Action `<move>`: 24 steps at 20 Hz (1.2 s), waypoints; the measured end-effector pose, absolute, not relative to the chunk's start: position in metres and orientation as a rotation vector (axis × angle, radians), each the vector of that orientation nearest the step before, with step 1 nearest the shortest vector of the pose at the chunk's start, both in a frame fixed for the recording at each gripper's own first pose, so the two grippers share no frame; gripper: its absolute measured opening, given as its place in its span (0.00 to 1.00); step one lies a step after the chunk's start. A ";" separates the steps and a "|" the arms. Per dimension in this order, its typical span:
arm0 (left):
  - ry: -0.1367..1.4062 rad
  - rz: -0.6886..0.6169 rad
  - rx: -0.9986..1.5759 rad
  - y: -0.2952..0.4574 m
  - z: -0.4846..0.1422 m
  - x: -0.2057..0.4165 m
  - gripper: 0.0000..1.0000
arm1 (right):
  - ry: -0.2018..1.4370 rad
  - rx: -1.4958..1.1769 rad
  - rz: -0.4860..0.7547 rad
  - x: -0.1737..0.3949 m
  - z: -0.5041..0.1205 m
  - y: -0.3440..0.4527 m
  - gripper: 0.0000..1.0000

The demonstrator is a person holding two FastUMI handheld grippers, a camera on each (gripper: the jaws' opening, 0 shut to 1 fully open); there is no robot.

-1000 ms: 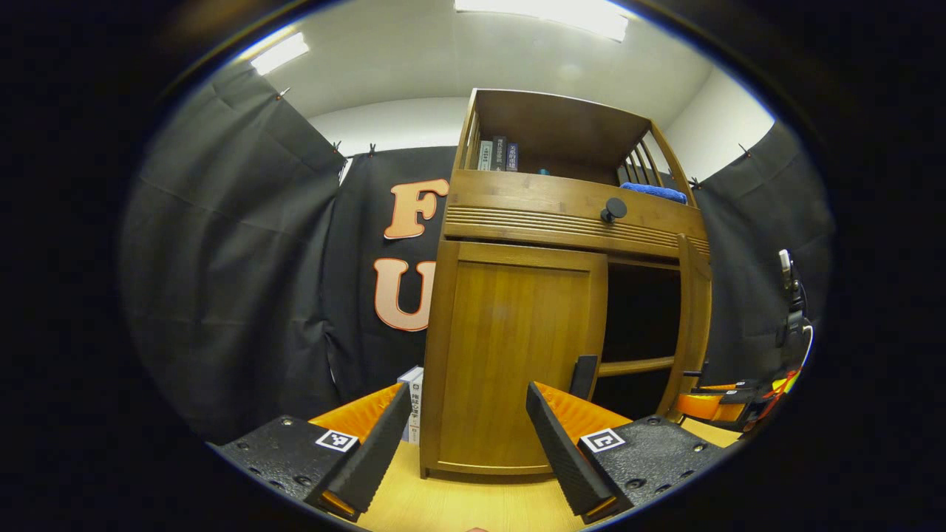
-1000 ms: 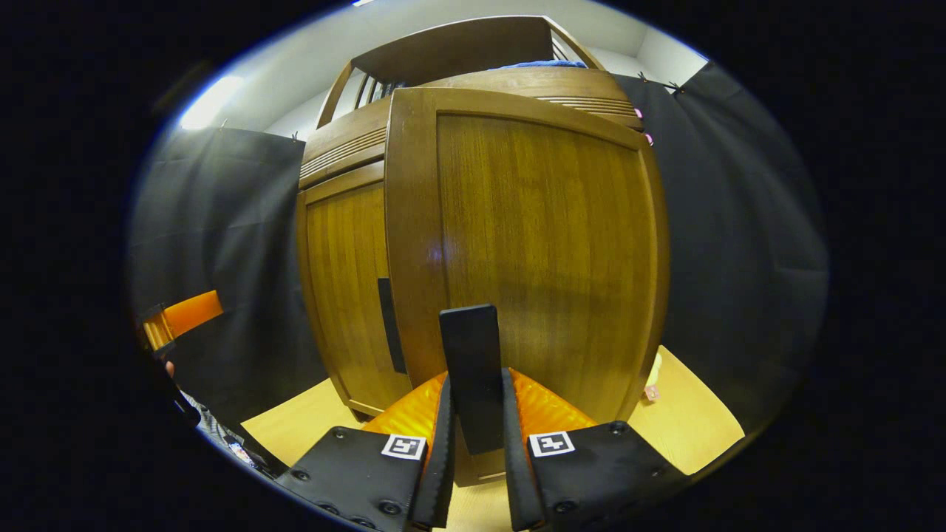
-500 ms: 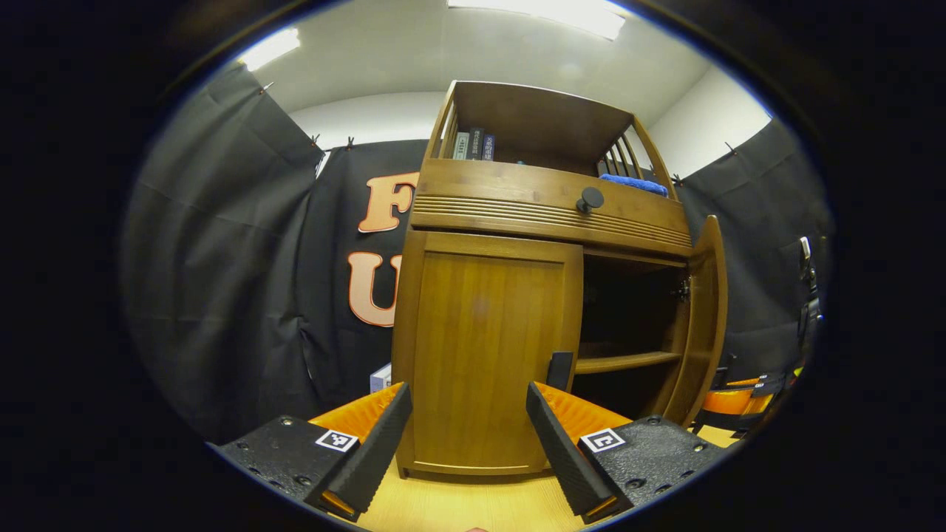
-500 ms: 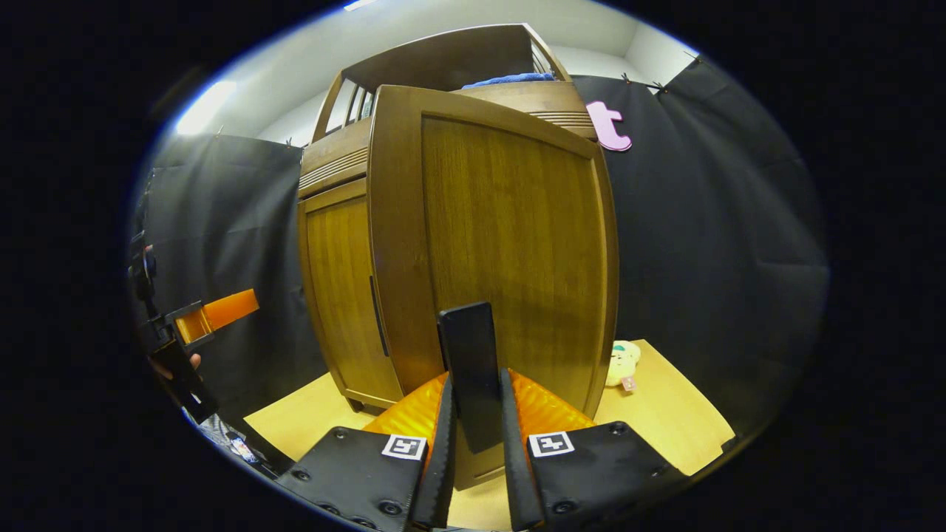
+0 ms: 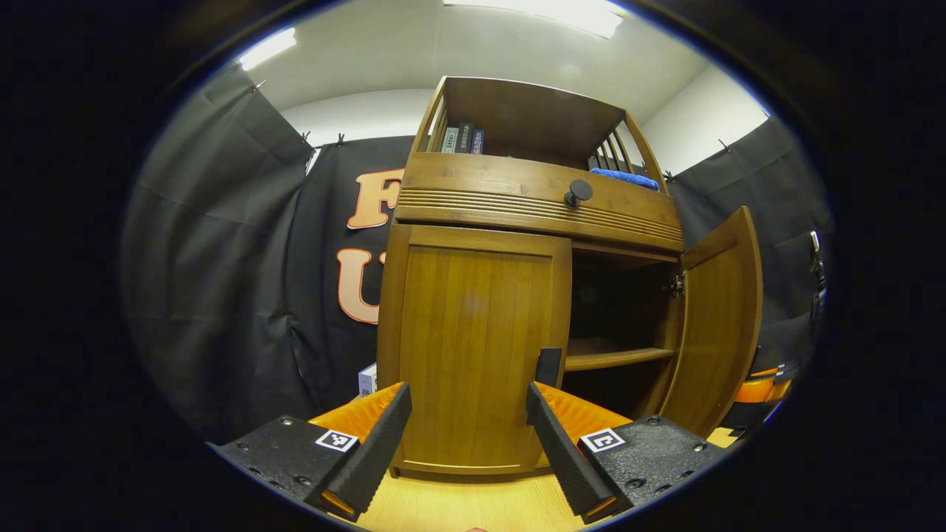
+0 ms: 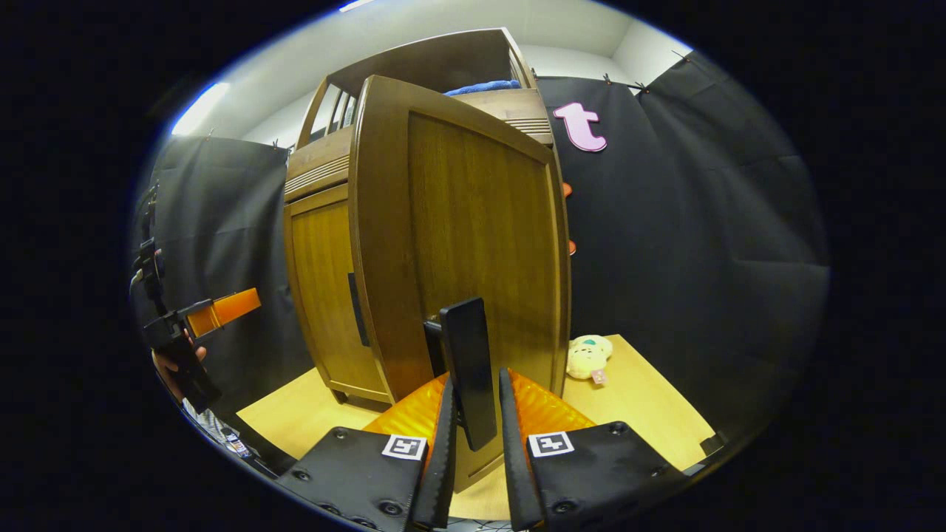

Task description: Open the right door of the double-door shoe cabinet with the right hand, and open the left door with the left hand.

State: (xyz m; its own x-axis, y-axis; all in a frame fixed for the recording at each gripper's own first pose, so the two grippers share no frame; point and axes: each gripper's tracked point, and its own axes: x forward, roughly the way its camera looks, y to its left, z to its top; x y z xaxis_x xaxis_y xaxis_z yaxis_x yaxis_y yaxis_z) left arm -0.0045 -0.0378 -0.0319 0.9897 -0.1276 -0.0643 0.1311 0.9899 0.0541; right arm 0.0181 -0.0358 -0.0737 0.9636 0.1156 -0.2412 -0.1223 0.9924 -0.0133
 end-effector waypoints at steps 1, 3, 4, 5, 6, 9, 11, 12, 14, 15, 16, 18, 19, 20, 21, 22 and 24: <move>0.060 -0.135 0.058 -0.040 -0.032 -0.005 0.94 | 0.242 -0.043 0.105 0.015 -0.073 -0.041 0.37; 0.059 -0.144 0.059 -0.045 -0.032 -0.005 0.95 | 0.242 -0.069 0.069 0.010 -0.070 -0.054 0.32; 0.060 -0.148 0.060 -0.047 -0.032 -0.007 0.93 | 0.242 -0.077 0.044 0.011 -0.068 -0.063 0.37; 0.061 -0.153 0.061 -0.049 -0.033 -0.007 0.92 | 0.246 -0.082 0.011 0.011 -0.068 -0.075 0.42; 0.062 -0.158 0.062 -0.051 -0.034 -0.007 0.91 | 0.257 -0.079 -0.017 0.011 -0.069 -0.084 0.42; 0.066 -0.163 0.069 -0.053 -0.034 -0.005 0.95 | 0.264 -0.081 -0.114 0.016 -0.071 -0.114 0.15; 0.069 -0.164 0.068 -0.054 -0.036 -0.005 0.91 | 0.255 -0.048 -0.139 0.008 -0.068 -0.130 0.23; 0.071 -0.163 0.068 -0.053 -0.037 -0.004 0.94 | 0.254 -0.014 -0.132 0.005 -0.068 -0.136 0.23; 0.072 -0.159 0.070 -0.052 -0.036 -0.004 0.95 | 0.249 0.010 -0.108 0.005 -0.069 -0.142 0.24; 0.072 -0.155 0.071 -0.052 -0.036 -0.005 0.95 | 0.248 0.005 -0.092 0.005 -0.069 -0.144 0.24; 0.072 -0.151 0.072 -0.051 -0.037 -0.004 0.93 | 0.251 0.002 -0.076 0.006 -0.068 -0.148 0.33; 0.074 -0.143 0.073 -0.048 -0.037 -0.004 0.98 | 0.260 0.014 -0.043 0.007 -0.067 -0.159 0.34; 0.073 -0.138 0.073 -0.046 -0.036 -0.004 0.98 | 0.263 0.022 -0.027 0.007 -0.067 -0.164 0.34; 0.073 -0.133 0.073 -0.044 -0.036 -0.002 0.91 | 0.267 0.028 -0.008 0.007 -0.066 -0.169 0.25; 0.072 -0.128 0.073 -0.042 -0.035 -0.002 0.91 | 0.272 0.033 0.009 0.008 -0.067 -0.172 0.26; 0.071 -0.124 0.074 -0.041 -0.036 -0.002 0.91 | 0.276 0.038 0.022 0.009 -0.067 -0.177 0.27; 0.068 -0.115 0.074 -0.039 -0.034 -0.001 0.91 | 0.291 0.060 0.030 0.008 -0.068 -0.177 0.17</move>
